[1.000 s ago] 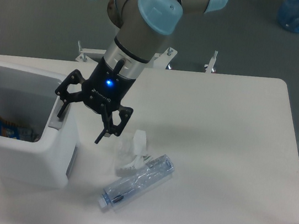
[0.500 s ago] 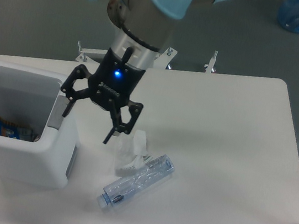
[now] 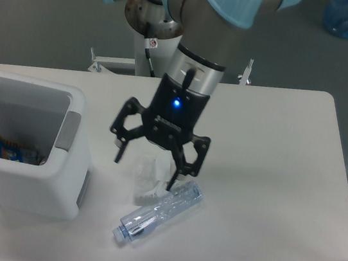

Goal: Open the trash can
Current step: 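Withdraw the gripper from the open bin toward the tissue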

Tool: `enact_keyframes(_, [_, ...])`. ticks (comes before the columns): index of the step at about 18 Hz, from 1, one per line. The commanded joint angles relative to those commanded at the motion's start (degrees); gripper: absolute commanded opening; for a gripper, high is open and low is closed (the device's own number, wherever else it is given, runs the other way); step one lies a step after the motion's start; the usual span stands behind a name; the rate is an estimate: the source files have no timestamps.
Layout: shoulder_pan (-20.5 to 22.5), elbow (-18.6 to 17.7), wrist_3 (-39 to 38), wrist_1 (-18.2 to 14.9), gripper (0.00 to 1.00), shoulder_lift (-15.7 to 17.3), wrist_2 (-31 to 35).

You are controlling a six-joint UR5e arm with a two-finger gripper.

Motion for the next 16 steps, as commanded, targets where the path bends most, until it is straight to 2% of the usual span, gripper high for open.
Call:
enact_keyframes(3, [1.4,0.3,6.2,-0.4,1.0,-1.2,6.1])
enact_keyframes(8, [4.1,0.5,15.6,-0.3,1.0,-5.7,8.1])
enact_keyframes(11, [4.5,0.6,25.2,-1.0,1.0,-7.2,17.3])
enact_keyframes(13, [4.1,0.7,26.5,-2.3,1.0,-7.3,21.3])
enact_keyframes(16, [4.2,0.7,26.7,-4.7,1.0,-7.4,21.6])
